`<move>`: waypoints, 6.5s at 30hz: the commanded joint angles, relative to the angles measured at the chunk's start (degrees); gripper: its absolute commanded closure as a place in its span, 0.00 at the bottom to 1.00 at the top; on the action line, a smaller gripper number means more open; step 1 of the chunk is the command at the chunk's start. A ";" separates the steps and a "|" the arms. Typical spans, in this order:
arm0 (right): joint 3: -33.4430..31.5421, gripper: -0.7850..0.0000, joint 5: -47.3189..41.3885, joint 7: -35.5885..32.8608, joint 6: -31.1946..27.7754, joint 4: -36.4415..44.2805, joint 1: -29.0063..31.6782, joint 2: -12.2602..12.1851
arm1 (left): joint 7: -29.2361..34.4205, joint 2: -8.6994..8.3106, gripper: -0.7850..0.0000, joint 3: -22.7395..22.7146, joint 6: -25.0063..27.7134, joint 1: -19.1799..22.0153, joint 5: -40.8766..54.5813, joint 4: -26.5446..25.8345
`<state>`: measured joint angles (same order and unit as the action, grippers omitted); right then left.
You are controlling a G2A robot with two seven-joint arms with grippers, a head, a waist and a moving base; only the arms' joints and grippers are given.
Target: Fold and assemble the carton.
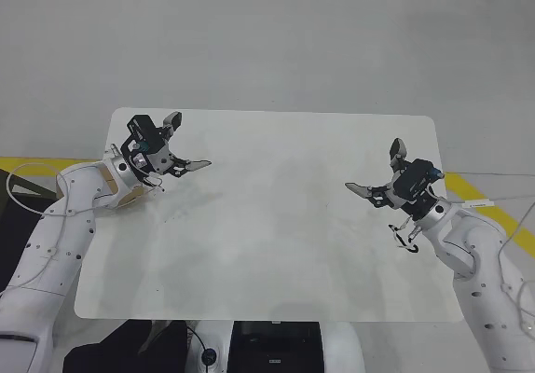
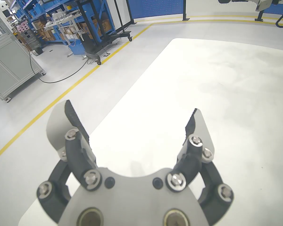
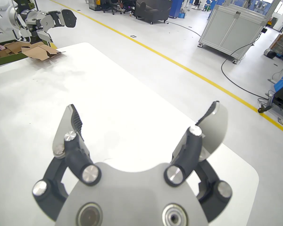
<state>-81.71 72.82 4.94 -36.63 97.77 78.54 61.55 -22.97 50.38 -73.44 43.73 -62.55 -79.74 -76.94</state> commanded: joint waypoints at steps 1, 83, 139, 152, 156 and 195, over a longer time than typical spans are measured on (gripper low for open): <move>0.00 0.00 0.00 0.00 0.00 0.00 0.00 0.00 | 0.00 0.00 0.00 0.00 0.00 0.00 0.00 0.00; 0.00 0.00 0.00 0.00 0.00 0.00 0.00 0.00 | 61.76 -7.25 0.00 -30.04 3.42 6.21 76.25 42.31; 0.00 0.00 0.00 0.00 0.00 0.00 0.00 0.00 | 69.44 -4.24 1.00 -19.83 -4.07 16.70 69.24 65.49; 0.00 0.00 0.00 0.00 0.00 0.00 0.00 0.00 | 81.66 -4.83 1.00 -22.40 -1.53 19.37 79.13 62.55; 0.00 0.00 0.00 0.00 0.00 0.00 0.00 0.00 | 85.30 -4.47 1.00 -22.66 -1.78 20.40 83.43 59.71; 0.00 0.00 0.00 0.00 0.00 0.00 0.00 0.00 | 86.36 1.80 1.00 -3.43 -8.86 14.45 104.30 17.13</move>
<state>-81.71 72.82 4.94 -36.63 97.77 78.54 61.55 63.77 52.07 -77.42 35.14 -47.89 24.83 -58.55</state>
